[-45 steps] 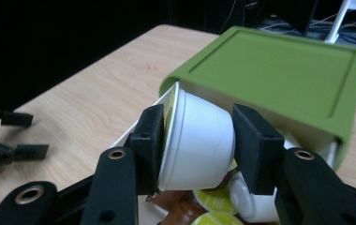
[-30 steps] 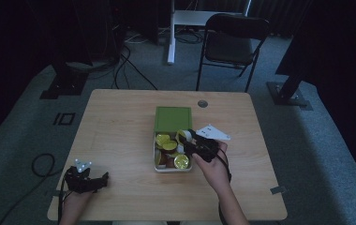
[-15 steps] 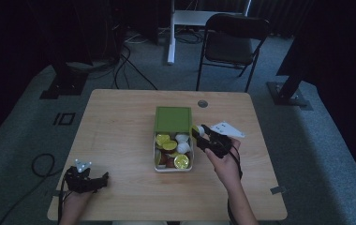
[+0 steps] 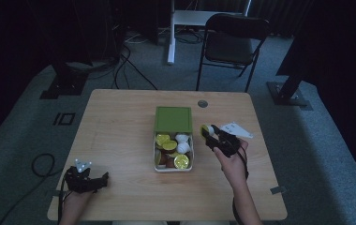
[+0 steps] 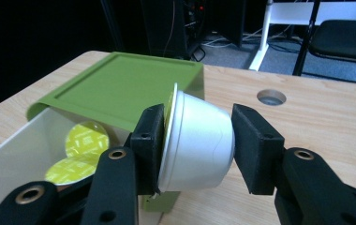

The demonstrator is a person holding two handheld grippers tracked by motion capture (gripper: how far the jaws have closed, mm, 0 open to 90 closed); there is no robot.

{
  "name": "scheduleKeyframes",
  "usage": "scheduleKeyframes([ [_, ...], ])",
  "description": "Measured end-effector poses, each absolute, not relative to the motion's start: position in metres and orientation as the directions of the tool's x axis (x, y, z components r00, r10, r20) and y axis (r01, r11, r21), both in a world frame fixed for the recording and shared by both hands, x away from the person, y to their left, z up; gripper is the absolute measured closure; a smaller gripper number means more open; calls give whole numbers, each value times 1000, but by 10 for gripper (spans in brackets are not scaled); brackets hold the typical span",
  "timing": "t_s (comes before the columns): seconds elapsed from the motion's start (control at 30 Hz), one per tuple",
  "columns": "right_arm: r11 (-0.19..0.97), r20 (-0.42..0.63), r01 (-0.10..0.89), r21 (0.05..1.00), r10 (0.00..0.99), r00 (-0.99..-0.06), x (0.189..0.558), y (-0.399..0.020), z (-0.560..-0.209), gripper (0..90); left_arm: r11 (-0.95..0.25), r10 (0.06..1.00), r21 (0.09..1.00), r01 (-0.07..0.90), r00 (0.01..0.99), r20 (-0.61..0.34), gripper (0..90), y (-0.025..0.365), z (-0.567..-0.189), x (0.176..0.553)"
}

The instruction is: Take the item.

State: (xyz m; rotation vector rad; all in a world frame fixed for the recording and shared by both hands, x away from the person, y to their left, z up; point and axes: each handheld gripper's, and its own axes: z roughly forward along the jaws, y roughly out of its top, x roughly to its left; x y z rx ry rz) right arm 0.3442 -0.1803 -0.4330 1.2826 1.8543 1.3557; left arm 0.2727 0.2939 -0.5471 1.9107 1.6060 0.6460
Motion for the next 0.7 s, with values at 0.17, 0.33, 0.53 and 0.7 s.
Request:
scheduleKeyframes([
  [0.17, 50, 130, 405, 913, 905, -405, 349, -188, -444, 560, -129, 986, 684, 718, 168, 10, 1, 294, -547, 273],
  [0.33, 47, 127, 408, 912, 913, -389, 355, -193, -453, 560, -129, 986, 684, 718, 168, 10, 1, 294, -547, 273],
  [0.53, 38, 135, 421, 906, 918, -373, 362, -198, -463, 560, -129, 986, 684, 718, 168, 10, 1, 294, -547, 273],
  [0.7, 34, 140, 439, 898, 924, -357, 372, -200, -474, 560, -129, 986, 684, 718, 168, 10, 1, 294, -547, 273],
])
